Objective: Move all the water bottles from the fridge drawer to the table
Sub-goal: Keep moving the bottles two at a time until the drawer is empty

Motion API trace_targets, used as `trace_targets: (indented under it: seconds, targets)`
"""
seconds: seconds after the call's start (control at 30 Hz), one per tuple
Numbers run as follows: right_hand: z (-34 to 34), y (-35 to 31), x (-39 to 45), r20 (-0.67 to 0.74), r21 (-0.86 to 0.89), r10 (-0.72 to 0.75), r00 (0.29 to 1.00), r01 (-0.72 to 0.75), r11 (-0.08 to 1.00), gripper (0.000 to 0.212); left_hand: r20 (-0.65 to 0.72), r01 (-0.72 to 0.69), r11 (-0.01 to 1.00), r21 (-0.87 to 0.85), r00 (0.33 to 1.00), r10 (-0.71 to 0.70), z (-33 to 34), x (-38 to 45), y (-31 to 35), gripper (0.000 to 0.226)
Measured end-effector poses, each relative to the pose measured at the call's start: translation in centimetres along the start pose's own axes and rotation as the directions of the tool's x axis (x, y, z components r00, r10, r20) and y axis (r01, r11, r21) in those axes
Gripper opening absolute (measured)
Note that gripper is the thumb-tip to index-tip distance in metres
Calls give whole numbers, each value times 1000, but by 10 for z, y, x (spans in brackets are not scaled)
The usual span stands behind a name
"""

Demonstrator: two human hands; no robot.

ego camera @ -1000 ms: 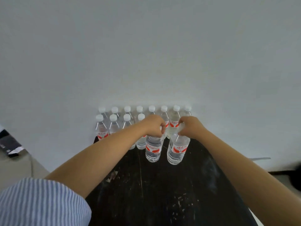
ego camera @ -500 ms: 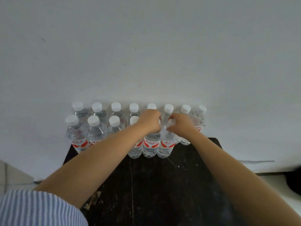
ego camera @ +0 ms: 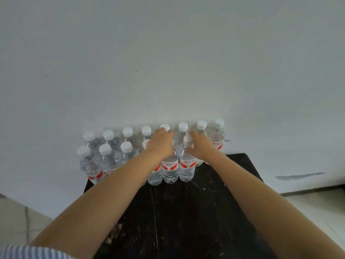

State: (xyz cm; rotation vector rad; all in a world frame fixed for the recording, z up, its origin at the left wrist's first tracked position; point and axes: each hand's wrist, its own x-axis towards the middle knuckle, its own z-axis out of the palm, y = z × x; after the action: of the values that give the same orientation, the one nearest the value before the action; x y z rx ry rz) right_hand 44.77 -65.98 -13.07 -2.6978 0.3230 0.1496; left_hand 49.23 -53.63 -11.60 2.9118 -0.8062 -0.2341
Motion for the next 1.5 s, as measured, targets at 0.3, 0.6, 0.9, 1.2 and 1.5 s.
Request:
trace_targets:
  seconds: [0.3, 0.6, 0.9, 1.2, 1.5]
  targets:
    - [-88, 4, -108, -227, -158, 15, 974, -51, 986, 39, -118, -79, 981, 179, 988, 102, -68, -93, 65, 34]
    - [-130, 44, -340, -447, -175, 228, 865, -334, 926, 39, -113, -459, 844, 278, 857, 503, -77, -231, 191, 30]
    - [-137, 126, -648, -547, -13, 610, 573, -735, 678, 36, 27, -824, 497, 271, 523, 852, -44, -412, 400, 28]
    - [-127, 206, -956, -532, 169, 827, 180, -935, 312, 33, 106, -974, 69, 214, 93, 990, 17, -632, 622, 32]
    - [-113, 298, -1193, -408, 252, 913, -13, -963, 99, 29, 153, -991, -97, 87, -83, 985, 89, -799, 811, 25]
